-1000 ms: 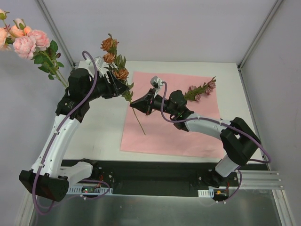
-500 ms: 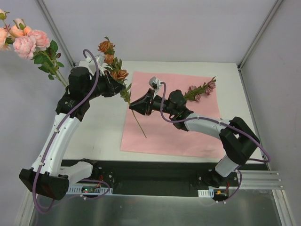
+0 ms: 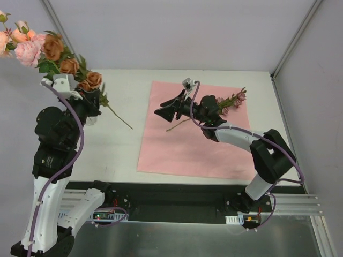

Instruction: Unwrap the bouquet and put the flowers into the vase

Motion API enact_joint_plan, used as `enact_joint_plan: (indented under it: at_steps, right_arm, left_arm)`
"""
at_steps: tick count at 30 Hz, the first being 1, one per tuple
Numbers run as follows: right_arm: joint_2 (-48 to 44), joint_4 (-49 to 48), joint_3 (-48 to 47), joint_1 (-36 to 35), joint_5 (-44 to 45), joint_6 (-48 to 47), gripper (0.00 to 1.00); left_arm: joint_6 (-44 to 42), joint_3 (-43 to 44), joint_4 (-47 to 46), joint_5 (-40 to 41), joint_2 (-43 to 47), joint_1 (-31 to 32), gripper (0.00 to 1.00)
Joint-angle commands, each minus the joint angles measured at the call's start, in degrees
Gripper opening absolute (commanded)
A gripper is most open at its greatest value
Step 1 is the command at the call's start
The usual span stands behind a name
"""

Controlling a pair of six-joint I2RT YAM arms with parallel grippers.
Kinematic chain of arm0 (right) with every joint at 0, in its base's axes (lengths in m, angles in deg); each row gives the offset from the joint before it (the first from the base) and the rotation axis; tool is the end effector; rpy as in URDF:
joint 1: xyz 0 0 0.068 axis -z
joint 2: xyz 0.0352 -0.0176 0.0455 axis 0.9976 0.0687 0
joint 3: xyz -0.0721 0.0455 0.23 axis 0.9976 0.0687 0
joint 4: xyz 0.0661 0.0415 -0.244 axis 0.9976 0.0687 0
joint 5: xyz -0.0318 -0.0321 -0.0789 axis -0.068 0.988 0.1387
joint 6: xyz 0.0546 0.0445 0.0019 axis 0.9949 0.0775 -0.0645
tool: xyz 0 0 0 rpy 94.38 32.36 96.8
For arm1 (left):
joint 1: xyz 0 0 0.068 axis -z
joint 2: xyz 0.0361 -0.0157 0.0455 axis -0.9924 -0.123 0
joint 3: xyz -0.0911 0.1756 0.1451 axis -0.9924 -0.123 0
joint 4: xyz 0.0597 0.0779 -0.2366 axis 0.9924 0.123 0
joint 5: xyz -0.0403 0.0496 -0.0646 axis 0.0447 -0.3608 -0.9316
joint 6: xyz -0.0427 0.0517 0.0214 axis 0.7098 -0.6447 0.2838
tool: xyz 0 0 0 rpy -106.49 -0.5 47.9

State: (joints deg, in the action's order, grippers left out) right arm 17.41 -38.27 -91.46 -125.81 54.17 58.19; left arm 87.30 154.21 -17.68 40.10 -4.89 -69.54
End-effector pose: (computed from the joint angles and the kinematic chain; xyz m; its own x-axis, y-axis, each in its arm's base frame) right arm 0.2759 0.2692 0.2760 -0.1046 0.2493 -0.9628 -0.9509 0.2585 0.1702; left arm 0.1546 -0.0354 0.4607 0.0964 -0.2284 -0.9688 0.2318 0.9517 -0.2013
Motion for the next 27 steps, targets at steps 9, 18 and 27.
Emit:
enact_joint_plan:
  at_steps: [9,18,27]
  right_arm:
    - [-0.5,-2.4,1.0,3.4,0.9,3.3,0.76]
    - [-0.8,-2.4,1.3,3.5,0.5,3.1,0.76]
    - [-1.2,-2.6,1.9,4.2,0.4,3.0,0.76]
  left_arm:
    - [-18.2,5.0,-16.3,46.3,-0.7,-0.6,0.0]
    - [-28.1,2.7,-39.3,54.8,-7.2,-3.5,0.0]
    - [-24.4,6.6,-39.4,54.9,-15.9,-8.4,0.0]
